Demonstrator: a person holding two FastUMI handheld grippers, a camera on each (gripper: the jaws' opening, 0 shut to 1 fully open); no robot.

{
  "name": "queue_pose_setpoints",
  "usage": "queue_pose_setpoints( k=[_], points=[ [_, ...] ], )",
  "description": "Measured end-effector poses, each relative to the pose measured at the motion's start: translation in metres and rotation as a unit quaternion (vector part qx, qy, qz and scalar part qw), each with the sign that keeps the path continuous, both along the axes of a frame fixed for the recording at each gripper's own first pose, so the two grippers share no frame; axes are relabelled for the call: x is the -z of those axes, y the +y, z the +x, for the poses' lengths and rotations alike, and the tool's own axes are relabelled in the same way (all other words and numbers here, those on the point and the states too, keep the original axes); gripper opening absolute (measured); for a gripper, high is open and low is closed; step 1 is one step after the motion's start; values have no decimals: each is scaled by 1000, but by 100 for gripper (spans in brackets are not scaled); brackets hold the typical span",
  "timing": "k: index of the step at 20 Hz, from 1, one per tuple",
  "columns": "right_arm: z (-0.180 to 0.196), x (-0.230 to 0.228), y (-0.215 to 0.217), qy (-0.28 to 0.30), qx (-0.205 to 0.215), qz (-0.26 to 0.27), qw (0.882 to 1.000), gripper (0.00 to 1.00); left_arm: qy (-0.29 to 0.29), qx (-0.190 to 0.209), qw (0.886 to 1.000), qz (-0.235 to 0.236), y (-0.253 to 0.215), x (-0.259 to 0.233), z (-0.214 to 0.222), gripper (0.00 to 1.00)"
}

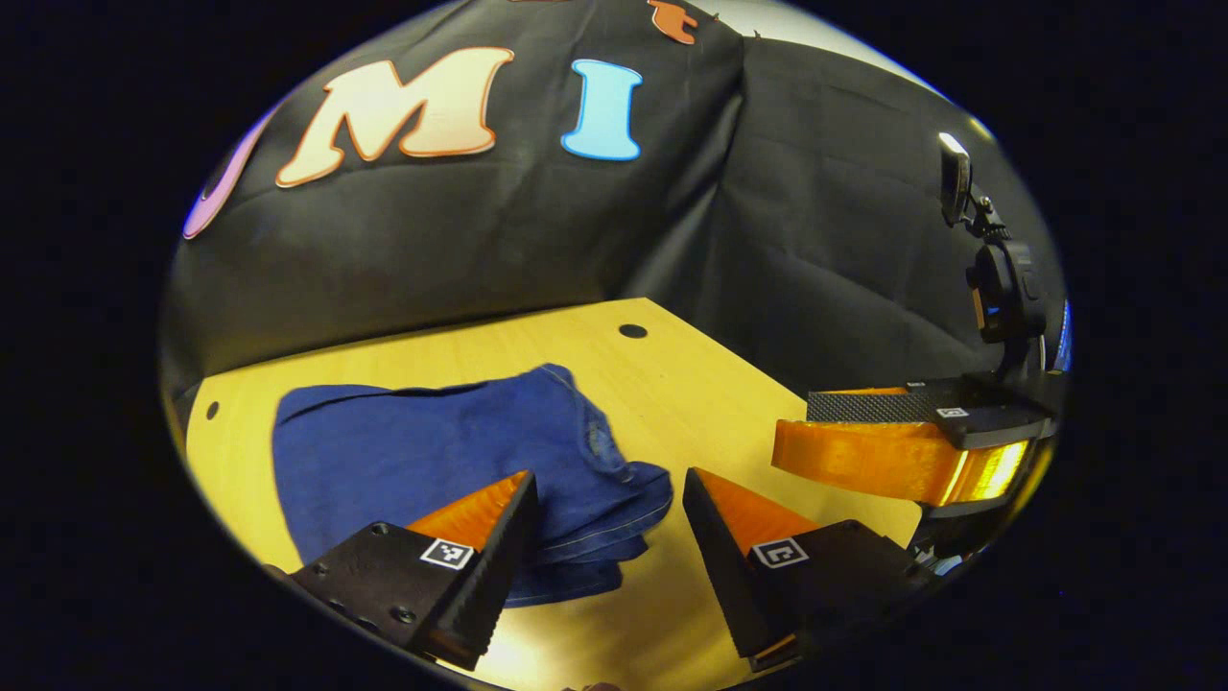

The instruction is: Grasp the waist and the cuffs of the jeans and fold them to make the two legs overlap; first hold the waist and fold one-third of the jeans toward the cuffs, then hold the cuffs and fold the remaining one-third in the same direction to finish folding.

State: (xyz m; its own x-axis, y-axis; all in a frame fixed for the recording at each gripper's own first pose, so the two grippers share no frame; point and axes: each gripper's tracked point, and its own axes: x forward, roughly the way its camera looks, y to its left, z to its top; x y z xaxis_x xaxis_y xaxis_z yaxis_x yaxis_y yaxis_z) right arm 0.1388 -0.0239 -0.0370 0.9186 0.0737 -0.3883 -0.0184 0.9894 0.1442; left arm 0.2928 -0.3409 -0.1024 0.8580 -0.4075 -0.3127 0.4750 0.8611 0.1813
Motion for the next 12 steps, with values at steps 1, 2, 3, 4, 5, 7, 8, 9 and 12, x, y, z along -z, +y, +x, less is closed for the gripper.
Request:
queue_pose_setpoints(
  k=[1,2,3,4,5,7,8,9,12],
  points=[
    [-3,-2,9,-4,2,-4,1000,98,-5,-7,1000,-7,16,-10,-5,88],
    [-4,-6,19,-8,3,-5,1000,98,-6,-19,1000,-8,36,-17,-13,88],
    [-7,-10,32,-13,1,-3,1000,98,-11,-34,999,-6,58,-27,-17,88],
    [-8,-13,46,-17,-2,-2,1000,98,-18,-50,999,-6,82,-36,-21,88],
    [-10,-14,58,-19,-5,-2,1000,98,-23,-66,998,-6,104,-45,-25,88],
    [-13,-18,82,-24,-13,-2,1000,98,-28,-95,995,-17,144,-56,-34,88],
    [-13,-19,92,-26,-16,-2,1000,98,-30,-109,993,-24,161,-59,-36,89],
    [-14,-21,99,-29,-17,-2,999,98,-29,-122,992,-29,177,-60,-36,89],
    [-18,-23,117,-33,-16,-4,999,98,-25,-151,987,-49,204,-60,-44,89]
  ],
)
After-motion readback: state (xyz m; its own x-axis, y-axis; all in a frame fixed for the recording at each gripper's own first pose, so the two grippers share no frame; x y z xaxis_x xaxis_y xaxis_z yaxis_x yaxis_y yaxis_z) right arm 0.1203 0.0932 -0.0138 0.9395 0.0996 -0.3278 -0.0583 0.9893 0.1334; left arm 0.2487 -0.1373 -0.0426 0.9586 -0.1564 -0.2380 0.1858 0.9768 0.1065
